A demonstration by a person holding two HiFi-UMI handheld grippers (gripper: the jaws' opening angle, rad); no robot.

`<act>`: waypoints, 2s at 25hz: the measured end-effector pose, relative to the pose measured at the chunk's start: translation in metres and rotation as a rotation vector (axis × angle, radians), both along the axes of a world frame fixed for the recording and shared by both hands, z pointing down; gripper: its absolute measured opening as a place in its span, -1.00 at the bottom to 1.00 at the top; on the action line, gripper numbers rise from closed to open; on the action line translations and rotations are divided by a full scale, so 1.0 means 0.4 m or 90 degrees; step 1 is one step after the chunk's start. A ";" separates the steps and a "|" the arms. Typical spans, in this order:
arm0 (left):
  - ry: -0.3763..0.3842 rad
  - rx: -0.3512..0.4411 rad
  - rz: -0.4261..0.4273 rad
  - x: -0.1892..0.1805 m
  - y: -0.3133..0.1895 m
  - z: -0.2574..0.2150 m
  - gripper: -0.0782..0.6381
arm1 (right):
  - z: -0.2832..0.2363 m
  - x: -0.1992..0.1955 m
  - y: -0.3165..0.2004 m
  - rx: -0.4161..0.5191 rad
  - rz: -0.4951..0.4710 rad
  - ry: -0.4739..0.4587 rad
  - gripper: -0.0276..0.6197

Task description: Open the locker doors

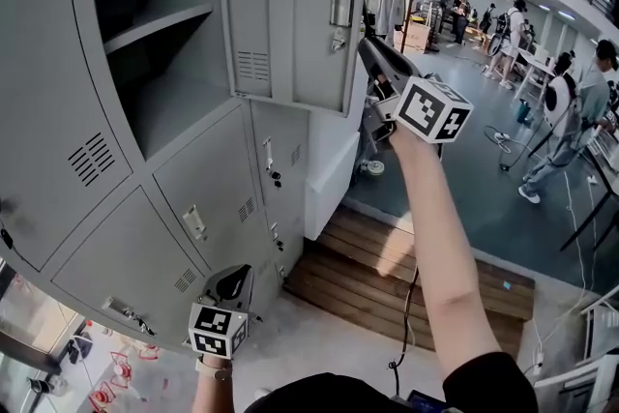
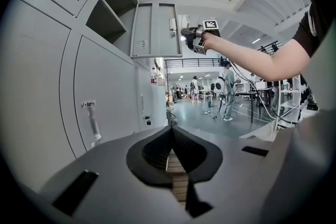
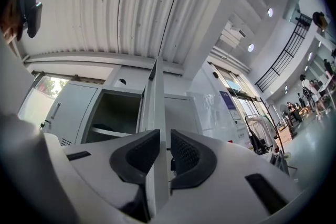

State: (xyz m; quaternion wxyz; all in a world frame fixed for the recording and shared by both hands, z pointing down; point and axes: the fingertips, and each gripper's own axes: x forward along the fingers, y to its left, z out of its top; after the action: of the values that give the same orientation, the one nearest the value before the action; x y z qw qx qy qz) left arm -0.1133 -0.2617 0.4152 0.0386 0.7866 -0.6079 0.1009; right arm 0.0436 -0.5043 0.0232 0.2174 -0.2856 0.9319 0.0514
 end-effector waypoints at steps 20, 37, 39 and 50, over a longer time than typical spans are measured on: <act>0.008 -0.027 -0.011 -0.031 0.032 0.067 -0.73 | 0.483 -0.033 0.150 -0.137 -0.023 0.028 -0.67; 0.025 -0.105 -0.109 -0.170 0.270 0.222 -0.73 | 0.961 -0.246 0.414 -0.262 -0.091 0.131 -0.67; 0.028 -0.117 -0.124 -0.191 0.309 0.241 -0.73 | 1.002 -0.289 0.453 -0.281 -0.110 0.138 -0.67; 0.068 -0.128 -0.251 -0.353 0.519 0.291 -0.73 | 1.090 -0.611 0.717 -0.286 -0.273 0.189 -0.65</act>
State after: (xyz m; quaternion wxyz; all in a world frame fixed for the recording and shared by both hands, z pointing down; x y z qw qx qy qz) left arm -0.2543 -0.0540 0.5316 0.1678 0.6490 -0.7340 0.1094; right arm -0.2006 -0.2174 0.4591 0.0173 -0.1136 0.9803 -0.1610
